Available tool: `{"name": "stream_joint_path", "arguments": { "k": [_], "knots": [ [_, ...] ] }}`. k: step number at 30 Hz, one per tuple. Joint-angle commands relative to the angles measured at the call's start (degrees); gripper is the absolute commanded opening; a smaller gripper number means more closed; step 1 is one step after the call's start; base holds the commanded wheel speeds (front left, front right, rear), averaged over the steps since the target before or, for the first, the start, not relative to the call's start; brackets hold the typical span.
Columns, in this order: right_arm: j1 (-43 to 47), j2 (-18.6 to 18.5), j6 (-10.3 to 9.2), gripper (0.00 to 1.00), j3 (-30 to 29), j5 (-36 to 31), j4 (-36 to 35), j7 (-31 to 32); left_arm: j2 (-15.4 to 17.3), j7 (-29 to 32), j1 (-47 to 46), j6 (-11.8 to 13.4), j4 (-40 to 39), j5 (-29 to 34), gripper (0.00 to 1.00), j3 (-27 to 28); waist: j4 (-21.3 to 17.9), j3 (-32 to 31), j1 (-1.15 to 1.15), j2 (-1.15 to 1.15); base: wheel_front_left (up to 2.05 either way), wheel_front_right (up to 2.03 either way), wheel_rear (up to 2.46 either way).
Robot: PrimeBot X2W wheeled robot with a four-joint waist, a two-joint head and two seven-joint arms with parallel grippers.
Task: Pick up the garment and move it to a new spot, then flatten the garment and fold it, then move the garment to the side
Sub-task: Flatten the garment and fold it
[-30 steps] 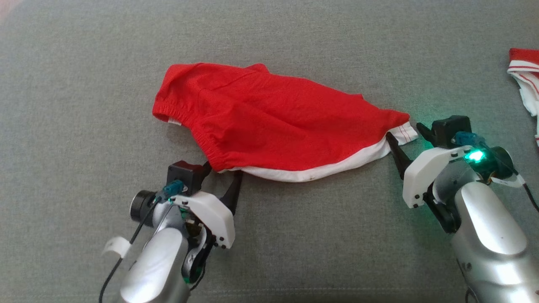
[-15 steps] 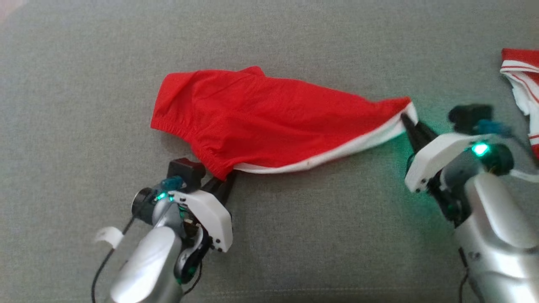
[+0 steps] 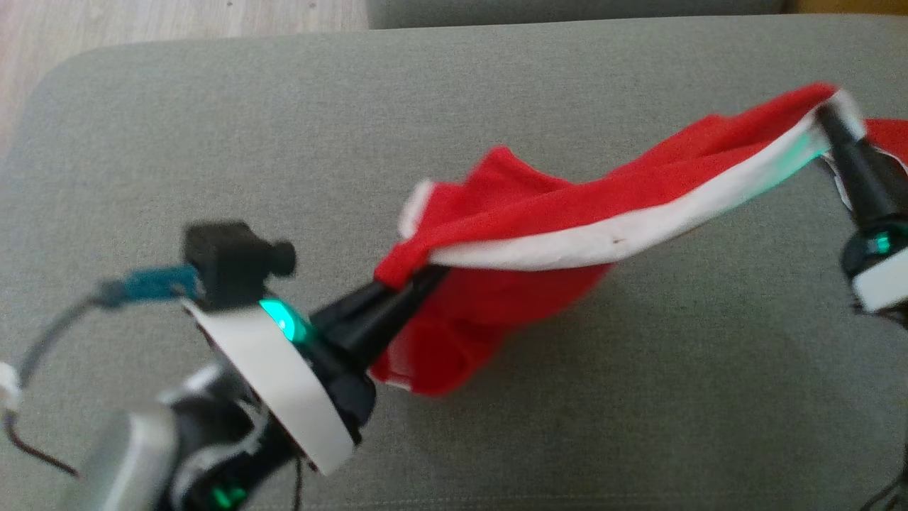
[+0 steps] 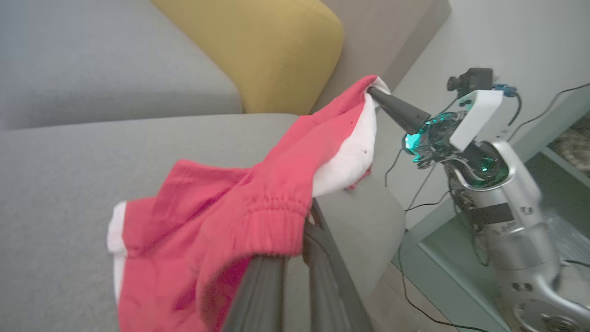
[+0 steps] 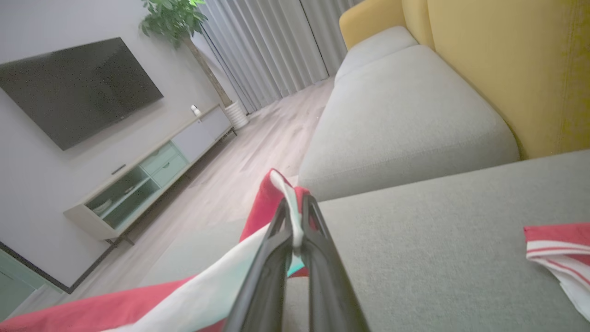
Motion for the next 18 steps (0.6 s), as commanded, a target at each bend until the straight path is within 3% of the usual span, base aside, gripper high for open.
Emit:
{"name": "stream_joint_path", "arguments": {
  "k": [1,5,8,12,16,18],
  "knots": [
    [-2.4,0.74,0.4,0.0,-0.68,0.82,-5.31,2.95,1.79,2.63,-5.9,1.04,-4.44,-2.07,0.0,3.87,-0.32,0.13,0.0,0.0,0.0,0.0,0.0],
    [-8.49,3.58,0.4,0.0,-3.92,0.49,-10.57,10.5,1.44,8.57,-15.05,3.85,-6.91,-7.66,0.0,6.56,-1.4,1.58,0.0,0.0,0.0,0.0,0.0],
    [-15.99,4.84,0.4,0.0,-4.55,-2.76,-8.93,14.9,2.03,11.5,-23.7,4.86,-2.99,-7.7,0.0,7.81,-2.22,3.65,0.0,0.0,0.0,0.0,0.0],
    [-27.72,7.1,0.4,0.0,-4.51,-9.4,-0.49,16.86,1.5,12.47,-35.24,5.07,9.16,-5.35,0.0,7.8,-2.95,6.71,0.0,0.0,0.0,0.0,0.0],
    [-40.34,8.6,0.4,0.0,-4.5,-16.02,12.02,12.44,0.03,8.35,-46.35,5.3,24.38,0.6,0.0,7.4,-3.38,9.49,0.0,0.0,0.0,0.0,0.0],
    [-43.42,8.77,0.4,0.0,-4.82,-17.38,15.33,10.47,-0.73,6.66,-49.13,5.57,28.41,2.04,0.0,7.35,-3.31,10.25,0.0,0.0,0.0,0.0,0.0]
  ]
}}
